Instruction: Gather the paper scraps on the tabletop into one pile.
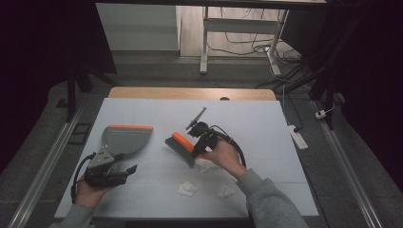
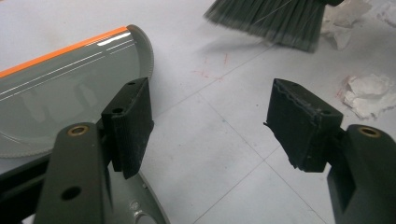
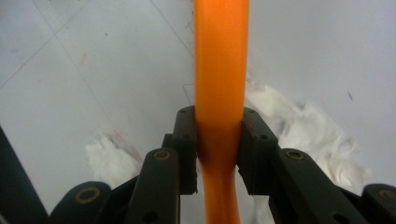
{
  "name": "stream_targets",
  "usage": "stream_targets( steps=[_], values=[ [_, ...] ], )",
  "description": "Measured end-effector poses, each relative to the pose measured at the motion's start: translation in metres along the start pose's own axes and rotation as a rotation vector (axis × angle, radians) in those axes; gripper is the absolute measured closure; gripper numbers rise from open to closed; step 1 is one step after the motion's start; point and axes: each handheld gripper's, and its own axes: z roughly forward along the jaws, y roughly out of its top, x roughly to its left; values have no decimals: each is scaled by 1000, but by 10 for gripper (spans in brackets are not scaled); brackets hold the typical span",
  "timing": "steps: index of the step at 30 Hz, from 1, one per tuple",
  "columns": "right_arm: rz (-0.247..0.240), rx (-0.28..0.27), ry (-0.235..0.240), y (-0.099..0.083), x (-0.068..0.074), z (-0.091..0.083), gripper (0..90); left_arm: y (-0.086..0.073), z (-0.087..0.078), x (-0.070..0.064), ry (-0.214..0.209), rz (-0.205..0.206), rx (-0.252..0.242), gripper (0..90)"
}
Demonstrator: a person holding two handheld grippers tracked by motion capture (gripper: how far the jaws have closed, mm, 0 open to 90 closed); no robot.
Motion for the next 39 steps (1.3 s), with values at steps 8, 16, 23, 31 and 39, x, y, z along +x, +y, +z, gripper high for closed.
stream_targets(
  steps=[8, 16, 23, 31, 39],
  values=[
    [3, -120, 36, -16, -2, -31, 707, 1, 2, -2, -3, 4, 3, 321],
    [-105, -176, 62, -29, 26, -62, 707, 1, 1, 0, 0, -1, 1, 321],
    [-244, -63, 106, -49, 73, -39, 707, 1, 0, 1, 3, -1, 0, 319],
    [-381, 100, 56, -51, 106, -5, 707, 1, 0, 2, 4, -2, 3, 320],
    [-349, 119, 15, -45, 88, -1, 707, 0, 1, 2, 5, -4, 5, 320]
  ],
)
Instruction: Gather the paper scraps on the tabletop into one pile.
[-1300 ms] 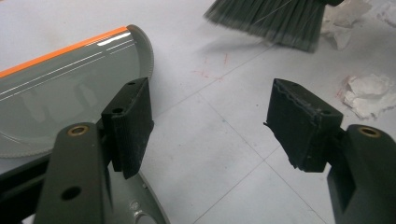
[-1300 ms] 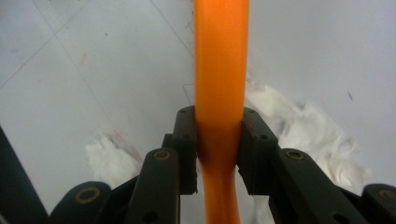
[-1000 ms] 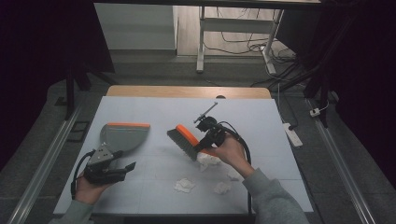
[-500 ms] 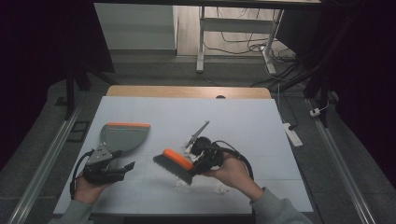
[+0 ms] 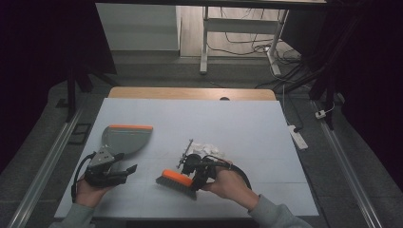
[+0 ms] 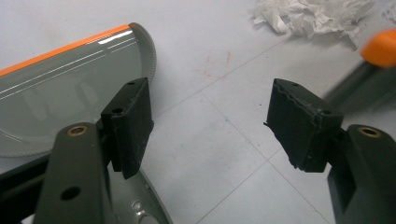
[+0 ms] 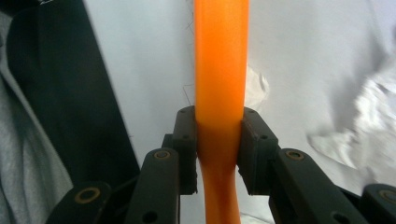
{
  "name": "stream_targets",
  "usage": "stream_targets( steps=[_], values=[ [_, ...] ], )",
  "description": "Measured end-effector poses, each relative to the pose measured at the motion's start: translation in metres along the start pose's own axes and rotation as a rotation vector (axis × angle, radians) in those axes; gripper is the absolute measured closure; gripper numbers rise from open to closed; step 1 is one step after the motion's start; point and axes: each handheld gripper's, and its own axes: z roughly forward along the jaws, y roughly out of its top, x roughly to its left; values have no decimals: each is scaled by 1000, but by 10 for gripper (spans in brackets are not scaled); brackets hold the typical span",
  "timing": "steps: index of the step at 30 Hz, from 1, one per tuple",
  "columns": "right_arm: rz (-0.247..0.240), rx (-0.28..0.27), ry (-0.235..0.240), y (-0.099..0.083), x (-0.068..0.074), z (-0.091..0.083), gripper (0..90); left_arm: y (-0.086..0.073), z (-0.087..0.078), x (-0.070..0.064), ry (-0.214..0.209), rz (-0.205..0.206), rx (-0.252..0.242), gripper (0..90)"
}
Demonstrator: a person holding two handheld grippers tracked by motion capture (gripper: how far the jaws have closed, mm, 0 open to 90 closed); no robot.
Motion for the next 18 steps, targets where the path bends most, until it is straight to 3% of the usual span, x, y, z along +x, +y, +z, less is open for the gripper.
stream_targets(
  steps=[10, 14, 18],
  values=[
    [144, -35, -135, -21, -42, -14, 707, 0, 1, -1, 0, 0, 4, 320],
    [157, -81, -147, -31, -51, -23, 707, 0, 1, -1, 1, -1, 2, 321],
    [136, -174, -108, -45, -50, -46, 707, 0, 2, -1, 0, 1, 5, 321]
  ],
)
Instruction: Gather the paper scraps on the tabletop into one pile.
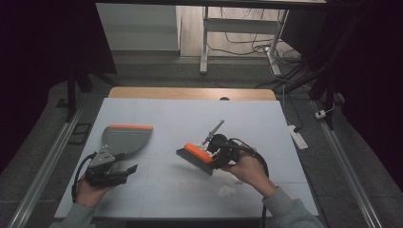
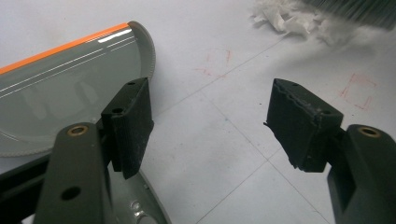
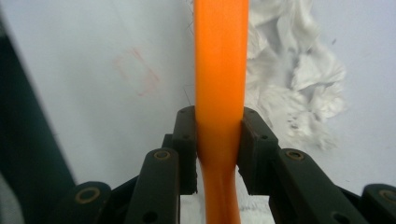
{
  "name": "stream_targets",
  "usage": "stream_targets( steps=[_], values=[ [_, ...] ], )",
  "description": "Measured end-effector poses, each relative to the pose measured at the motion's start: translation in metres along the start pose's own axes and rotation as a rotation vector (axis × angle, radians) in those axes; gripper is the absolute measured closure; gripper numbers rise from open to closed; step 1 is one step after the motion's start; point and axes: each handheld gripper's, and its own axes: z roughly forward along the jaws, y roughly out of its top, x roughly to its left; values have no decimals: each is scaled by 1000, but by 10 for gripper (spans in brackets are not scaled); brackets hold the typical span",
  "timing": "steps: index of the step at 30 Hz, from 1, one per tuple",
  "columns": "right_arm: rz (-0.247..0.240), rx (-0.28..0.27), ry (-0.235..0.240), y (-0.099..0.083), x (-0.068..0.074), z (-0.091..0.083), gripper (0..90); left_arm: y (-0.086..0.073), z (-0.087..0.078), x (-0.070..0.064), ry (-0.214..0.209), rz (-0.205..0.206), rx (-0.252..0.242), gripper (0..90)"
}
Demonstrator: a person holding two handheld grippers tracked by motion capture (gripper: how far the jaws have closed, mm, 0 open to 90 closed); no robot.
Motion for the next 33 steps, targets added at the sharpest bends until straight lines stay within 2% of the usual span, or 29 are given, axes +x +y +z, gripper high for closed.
stream_targets(
  steps=[2, 5, 8, 12, 14, 17, 18, 20, 24, 28, 33],
  values=[
    [-17, -25, -14, -5, 1, -15, 707, 0, 0, 0, 0, 1, -2, 321],
    [-37, -27, -34, -16, 3, -34, 707, 0, -1, -1, 0, 2, -2, 321],
    [-87, -4, -9, -31, 6, -42, 707, 1, 0, -1, 1, 1, -3, 321],
    [-153, 88, 38, -53, 18, -34, 707, 1, 0, -1, 0, 1, 0, 321],
    [-207, 143, 65, -63, 28, -26, 706, 1, 1, -1, 0, 3, 1, 321],
    [-276, 205, 60, -72, 38, -15, 707, 2, 2, -2, -1, 3, 4, 321],
    [-292, 216, 44, -73, 40, -12, 706, 2, 3, -2, -2, 4, 5, 321],
    [-318, 239, 27, -72, 40, -6, 707, 2, 3, -3, -2, 7, 5, 321],
    [-345, 233, -10, -60, 34, 1, 706, 3, 4, -3, -2, 7, 7, 321],
    [-359, 227, -18, -43, 23, 9, 706, 2, 4, -2, -1, 4, 7, 321],
    [-381, 195, -74, -25, 7, 15, 706, 1, 4, -2, -3, 4, 8, 321]
  ],
)
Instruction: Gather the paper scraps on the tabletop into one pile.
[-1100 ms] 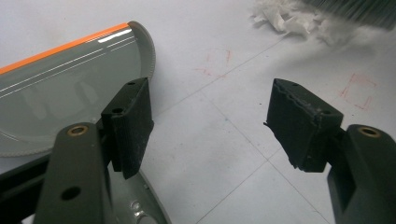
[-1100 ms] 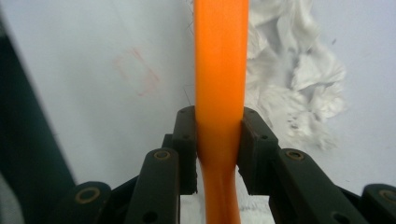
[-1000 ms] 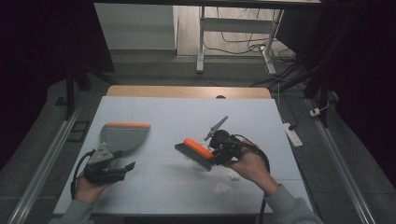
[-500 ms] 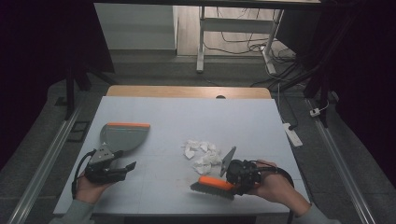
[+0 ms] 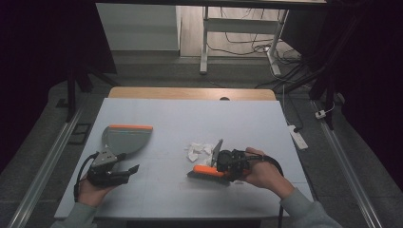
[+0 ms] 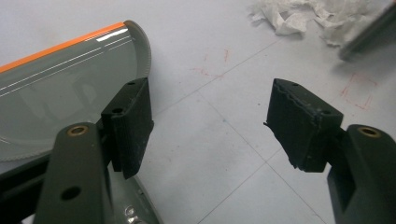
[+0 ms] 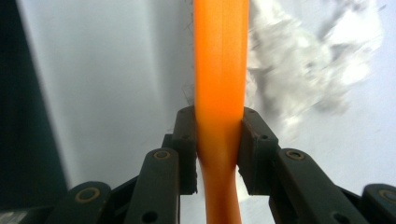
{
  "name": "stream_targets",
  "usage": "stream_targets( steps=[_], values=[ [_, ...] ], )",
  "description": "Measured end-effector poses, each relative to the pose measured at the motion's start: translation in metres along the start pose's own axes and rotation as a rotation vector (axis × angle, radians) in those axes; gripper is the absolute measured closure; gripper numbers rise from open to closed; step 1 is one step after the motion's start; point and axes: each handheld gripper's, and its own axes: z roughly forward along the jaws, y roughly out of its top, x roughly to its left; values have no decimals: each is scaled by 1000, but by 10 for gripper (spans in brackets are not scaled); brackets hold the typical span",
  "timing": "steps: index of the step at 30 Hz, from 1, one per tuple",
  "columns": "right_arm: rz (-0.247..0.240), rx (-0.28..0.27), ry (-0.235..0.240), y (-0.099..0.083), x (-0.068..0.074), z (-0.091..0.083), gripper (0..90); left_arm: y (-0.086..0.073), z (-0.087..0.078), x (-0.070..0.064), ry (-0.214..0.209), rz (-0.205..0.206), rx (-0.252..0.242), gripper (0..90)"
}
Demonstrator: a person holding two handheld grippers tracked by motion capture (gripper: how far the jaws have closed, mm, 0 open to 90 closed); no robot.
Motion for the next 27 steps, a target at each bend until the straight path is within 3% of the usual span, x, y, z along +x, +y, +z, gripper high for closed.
stream_targets(
  steps=[3, 8, 10, 13, 17, 19, 21, 23, 27],
  values=[
    [16, -25, -19, 2, -9, 3, 706, 0, 0, 0, 0, 1, 1, 321],
    [65, -96, -36, -4, -13, -3, 706, -1, 0, 1, 0, -1, 2, 321],
    [107, -138, -16, -9, -10, -13, 706, -1, 1, 1, -1, 0, 4, 321],
    [192, -210, -34, -21, -8, -30, 706, -1, 0, 0, 0, 1, 2, 321],
    [345, -229, -61, -43, -4, -48, 706, 0, 1, -1, -4, 2, 2, 321],
    [448, -184, -86, -58, -3, -51, 706, 0, 1, -1, -7, 4, 3, 321],
    [593, -154, -98, -77, -5, -52, 706, -1, 0, -2, -11, 11, 2, 321],
    [740, -138, -67, -98, -6, -49, 706, 0, 0, -2, -18, 24, -2, 321],
    [884, -33, -32, -122, -1, -40, 707, 1, 1, -4, -45, 54, -7, 321]
  ],
)
